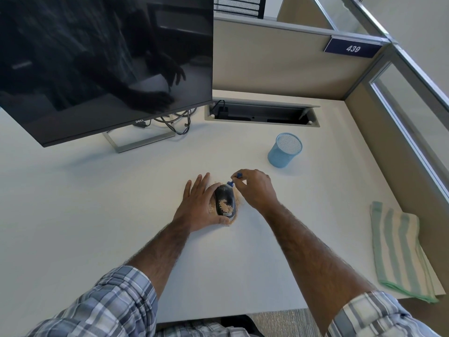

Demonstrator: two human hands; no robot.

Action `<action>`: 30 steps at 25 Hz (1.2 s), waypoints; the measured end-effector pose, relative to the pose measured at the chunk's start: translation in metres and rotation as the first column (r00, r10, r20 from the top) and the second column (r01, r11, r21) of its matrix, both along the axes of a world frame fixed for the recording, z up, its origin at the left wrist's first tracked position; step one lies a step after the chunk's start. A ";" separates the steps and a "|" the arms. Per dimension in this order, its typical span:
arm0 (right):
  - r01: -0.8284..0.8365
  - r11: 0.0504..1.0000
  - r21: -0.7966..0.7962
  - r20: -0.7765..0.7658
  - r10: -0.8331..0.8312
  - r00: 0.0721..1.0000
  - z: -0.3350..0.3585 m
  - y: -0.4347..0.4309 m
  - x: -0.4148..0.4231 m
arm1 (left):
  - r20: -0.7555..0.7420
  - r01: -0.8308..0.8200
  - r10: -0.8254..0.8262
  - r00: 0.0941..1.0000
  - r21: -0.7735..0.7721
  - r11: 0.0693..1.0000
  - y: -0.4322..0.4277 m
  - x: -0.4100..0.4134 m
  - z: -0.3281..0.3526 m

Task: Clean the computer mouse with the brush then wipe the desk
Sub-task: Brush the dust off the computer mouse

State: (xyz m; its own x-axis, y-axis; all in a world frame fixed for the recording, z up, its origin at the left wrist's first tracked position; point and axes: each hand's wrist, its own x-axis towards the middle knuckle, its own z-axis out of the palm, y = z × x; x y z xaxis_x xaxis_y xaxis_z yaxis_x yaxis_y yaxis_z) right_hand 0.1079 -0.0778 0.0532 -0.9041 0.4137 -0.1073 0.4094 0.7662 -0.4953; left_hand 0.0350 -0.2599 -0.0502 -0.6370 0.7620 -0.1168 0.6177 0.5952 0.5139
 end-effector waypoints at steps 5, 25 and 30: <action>-0.042 0.999 -0.016 0.053 0.042 0.998 0.000 -0.004 -0.002 | 0.003 -0.002 0.002 1.000 -0.003 1.000 0.000 0.000 -0.001; 0.114 0.992 -0.055 -0.006 -0.115 0.993 0.003 -0.006 0.007 | -0.019 0.002 -0.002 1.000 0.005 1.000 0.000 -0.001 -0.004; 0.149 0.986 -0.075 -0.051 -0.153 0.987 0.001 -0.009 0.020 | -0.010 -0.001 0.001 1.000 0.013 1.000 0.000 0.000 -0.003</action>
State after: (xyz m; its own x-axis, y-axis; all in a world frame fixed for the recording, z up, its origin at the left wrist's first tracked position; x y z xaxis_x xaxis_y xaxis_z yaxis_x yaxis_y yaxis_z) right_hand 0.1276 -0.0865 0.0539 -0.8372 0.5391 -0.0920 0.4878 0.6599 -0.5715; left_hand 0.0347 -0.2602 -0.0527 -0.6386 0.7630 -0.1004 0.6226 0.5889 0.5153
